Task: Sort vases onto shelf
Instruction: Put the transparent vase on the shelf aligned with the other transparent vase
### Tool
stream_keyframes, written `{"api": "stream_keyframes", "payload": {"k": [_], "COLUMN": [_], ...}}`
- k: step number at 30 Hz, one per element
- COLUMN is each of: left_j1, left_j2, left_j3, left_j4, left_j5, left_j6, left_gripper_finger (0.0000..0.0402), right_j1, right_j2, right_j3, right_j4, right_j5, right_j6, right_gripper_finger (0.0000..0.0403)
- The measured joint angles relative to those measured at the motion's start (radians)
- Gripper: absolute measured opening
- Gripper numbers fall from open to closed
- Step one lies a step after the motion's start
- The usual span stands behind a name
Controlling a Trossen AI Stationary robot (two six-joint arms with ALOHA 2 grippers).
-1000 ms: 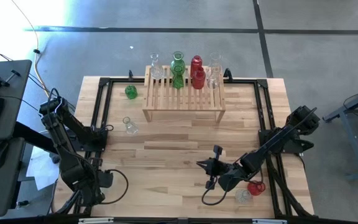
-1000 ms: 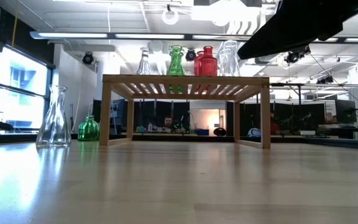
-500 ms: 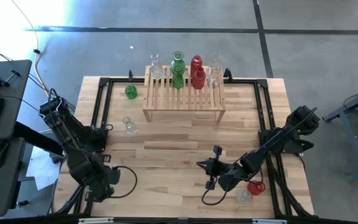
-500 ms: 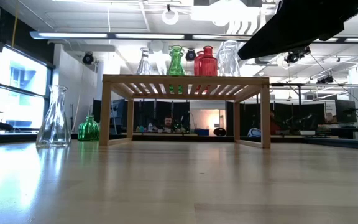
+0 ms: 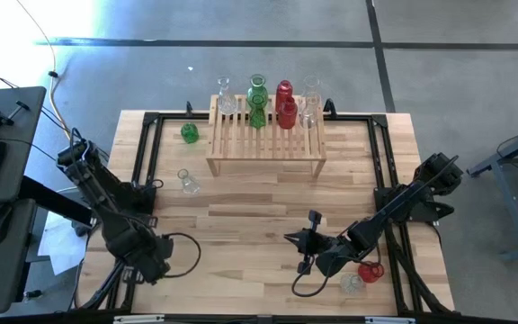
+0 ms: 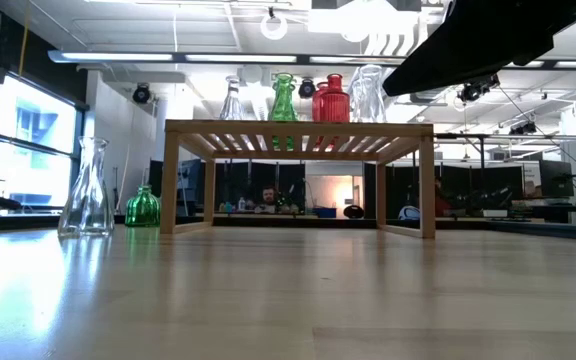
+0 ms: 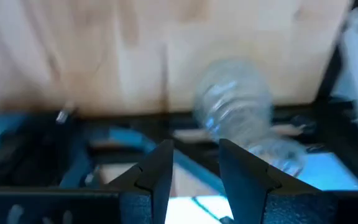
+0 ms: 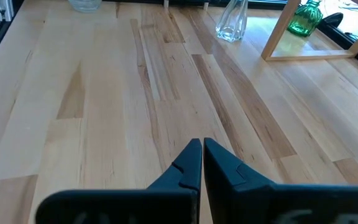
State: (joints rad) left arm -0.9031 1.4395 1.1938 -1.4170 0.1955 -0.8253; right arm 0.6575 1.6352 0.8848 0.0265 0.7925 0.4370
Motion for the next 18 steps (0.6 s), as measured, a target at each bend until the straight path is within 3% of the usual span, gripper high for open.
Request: {"api": "stream_keyframes", "payload": {"k": [18], "left_j1": [-0.117], "left_j2": [0.0], "left_j3": [0.0], "left_j4": [0.004], "left_j5": [-0.018], "left_j6": [-0.166], "left_gripper_finger": [0.0115], "right_j1": [0.0], "right_j2": [0.0], "right_j3": [0.0], "right_j4": [-0.003], "right_j5": [0.0], "right_j6": [0.0], "right_gripper_finger": [0.0]}}
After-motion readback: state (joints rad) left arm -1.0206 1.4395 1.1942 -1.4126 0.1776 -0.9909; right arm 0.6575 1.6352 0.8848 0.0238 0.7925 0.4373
